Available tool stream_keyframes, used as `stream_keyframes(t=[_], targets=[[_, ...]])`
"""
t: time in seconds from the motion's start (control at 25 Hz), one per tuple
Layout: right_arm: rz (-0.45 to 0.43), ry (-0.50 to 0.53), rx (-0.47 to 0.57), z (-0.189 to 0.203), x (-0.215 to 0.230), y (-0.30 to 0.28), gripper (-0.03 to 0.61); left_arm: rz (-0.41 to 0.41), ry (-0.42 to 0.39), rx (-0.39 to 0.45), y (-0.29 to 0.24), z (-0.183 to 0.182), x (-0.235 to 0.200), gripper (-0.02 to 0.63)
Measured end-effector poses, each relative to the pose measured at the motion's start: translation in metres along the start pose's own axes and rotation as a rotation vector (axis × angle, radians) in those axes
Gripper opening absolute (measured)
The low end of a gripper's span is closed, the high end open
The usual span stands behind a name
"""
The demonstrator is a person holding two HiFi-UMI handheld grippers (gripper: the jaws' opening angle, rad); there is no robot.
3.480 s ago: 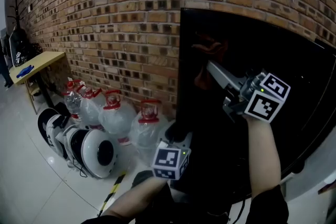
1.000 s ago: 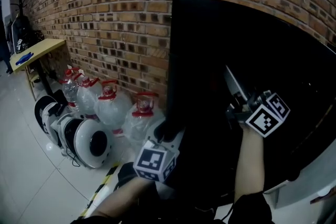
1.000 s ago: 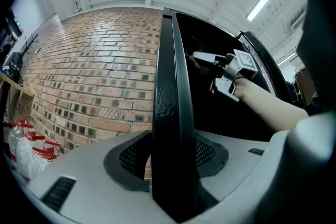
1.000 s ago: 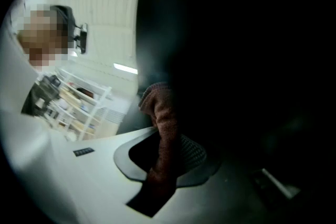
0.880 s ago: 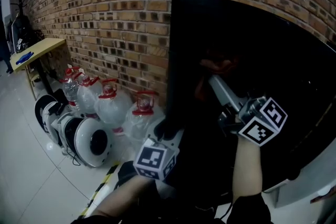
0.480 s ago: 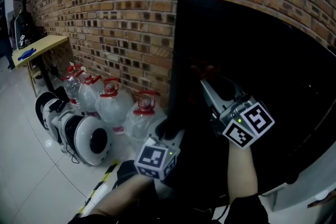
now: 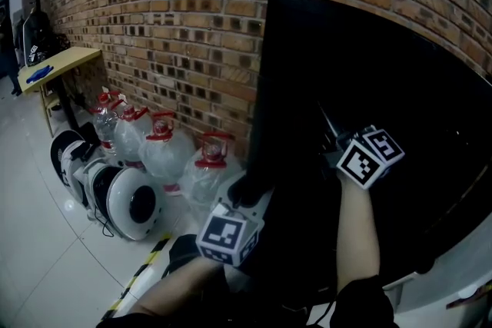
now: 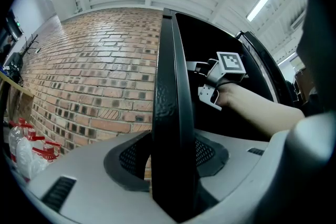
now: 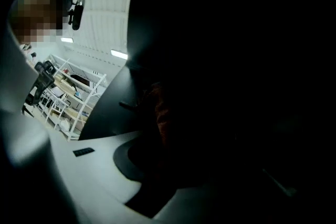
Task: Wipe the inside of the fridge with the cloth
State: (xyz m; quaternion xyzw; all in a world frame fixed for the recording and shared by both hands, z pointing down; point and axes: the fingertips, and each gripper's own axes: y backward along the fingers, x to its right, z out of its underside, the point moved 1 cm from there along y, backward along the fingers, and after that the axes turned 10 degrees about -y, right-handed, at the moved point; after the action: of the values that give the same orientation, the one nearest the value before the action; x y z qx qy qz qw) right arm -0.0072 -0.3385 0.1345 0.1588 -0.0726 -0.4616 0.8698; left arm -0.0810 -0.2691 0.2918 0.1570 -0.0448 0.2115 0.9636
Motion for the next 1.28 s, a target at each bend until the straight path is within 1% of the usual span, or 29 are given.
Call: stream_keyframes(t=[0.24,0.4,0.52,0.68,0.8,0.88,1.04,1.16,1.2,1.28], targets=[[0.1,0.009,-0.008,0.007,0.045,-0.009,0.084,0.005,0.0,0.0,0.002,0.0,0.002,0.19],[0.163,-0.005,-0.009,0.014,0.076,-0.014,0.084,0.005,-0.01,0.008,0.002,0.001,0.002,0.189],[0.214,-0.042,-0.013,0.024,0.099,-0.017,0.084,0.002,-0.001,0.009,0.001,0.001,0.001,0.189],[0.274,-0.041,-0.045,0.038,0.123,-0.025,0.084,-0.003,-0.01,0.011,0.0,0.003,-0.001,0.189],[0.316,-0.059,-0.066,0.045,0.139,-0.027,0.084,0.0,-0.001,0.003,0.001,0.003,0.001,0.189],[0.343,-0.066,-0.074,0.048,0.148,-0.029,0.084,-0.001,-0.011,0.011,0.001,0.003,0.001,0.189],[0.383,-0.053,-0.09,0.052,0.156,-0.034,0.083,-0.002,-0.012,0.021,0.0,0.003,0.0,0.187],[0.438,-0.02,-0.109,0.053,0.156,-0.029,0.083,-0.005,-0.01,0.025,0.001,0.003,0.0,0.186],[0.444,-0.014,-0.108,0.052,0.153,-0.025,0.083,-0.005,-0.011,0.026,0.001,0.003,0.0,0.186],[0.405,-0.029,-0.084,0.046,0.135,-0.014,0.083,-0.007,-0.012,0.024,0.002,0.003,-0.001,0.186]])
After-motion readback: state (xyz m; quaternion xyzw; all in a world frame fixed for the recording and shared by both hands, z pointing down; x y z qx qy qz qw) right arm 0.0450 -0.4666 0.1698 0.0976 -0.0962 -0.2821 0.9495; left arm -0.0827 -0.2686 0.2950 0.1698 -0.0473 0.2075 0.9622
